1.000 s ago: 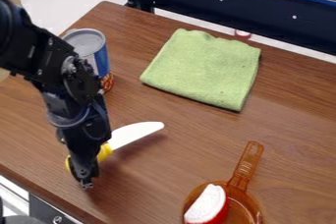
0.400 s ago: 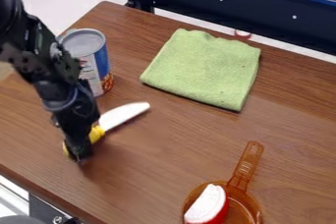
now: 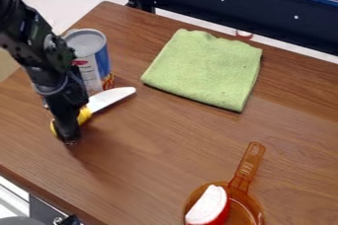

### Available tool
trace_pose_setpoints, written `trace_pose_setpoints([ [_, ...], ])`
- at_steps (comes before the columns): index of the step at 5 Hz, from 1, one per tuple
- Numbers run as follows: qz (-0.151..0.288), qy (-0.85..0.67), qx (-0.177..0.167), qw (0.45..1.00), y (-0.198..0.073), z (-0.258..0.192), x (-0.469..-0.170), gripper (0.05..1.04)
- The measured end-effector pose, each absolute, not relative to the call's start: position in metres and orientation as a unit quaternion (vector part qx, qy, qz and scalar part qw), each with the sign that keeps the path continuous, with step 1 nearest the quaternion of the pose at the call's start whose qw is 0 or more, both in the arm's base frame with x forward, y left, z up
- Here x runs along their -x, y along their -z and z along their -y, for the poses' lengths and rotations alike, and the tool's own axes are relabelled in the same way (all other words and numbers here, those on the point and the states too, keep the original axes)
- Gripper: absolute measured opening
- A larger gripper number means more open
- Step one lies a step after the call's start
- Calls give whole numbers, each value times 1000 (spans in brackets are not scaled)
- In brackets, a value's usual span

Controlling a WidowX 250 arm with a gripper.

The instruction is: Move the knife near to the can

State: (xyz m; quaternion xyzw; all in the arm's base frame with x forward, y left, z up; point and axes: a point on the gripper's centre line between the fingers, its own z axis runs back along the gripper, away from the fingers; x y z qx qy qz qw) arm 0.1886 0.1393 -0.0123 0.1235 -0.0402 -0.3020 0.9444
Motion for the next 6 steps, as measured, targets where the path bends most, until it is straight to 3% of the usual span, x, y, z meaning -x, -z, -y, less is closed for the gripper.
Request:
trace_pose_setpoints([
  [1,35,298,-122,946,13,-141,-187,567],
  [2,31,294,-118,948,12,-139,-189,828],
  [3,27,271,-102,957,11,-136,-189,985],
  [5,12,245,-80,966,-2,-119,-181,987],
  [6,21,203,-98,974,-30,-105,-183,987],
])
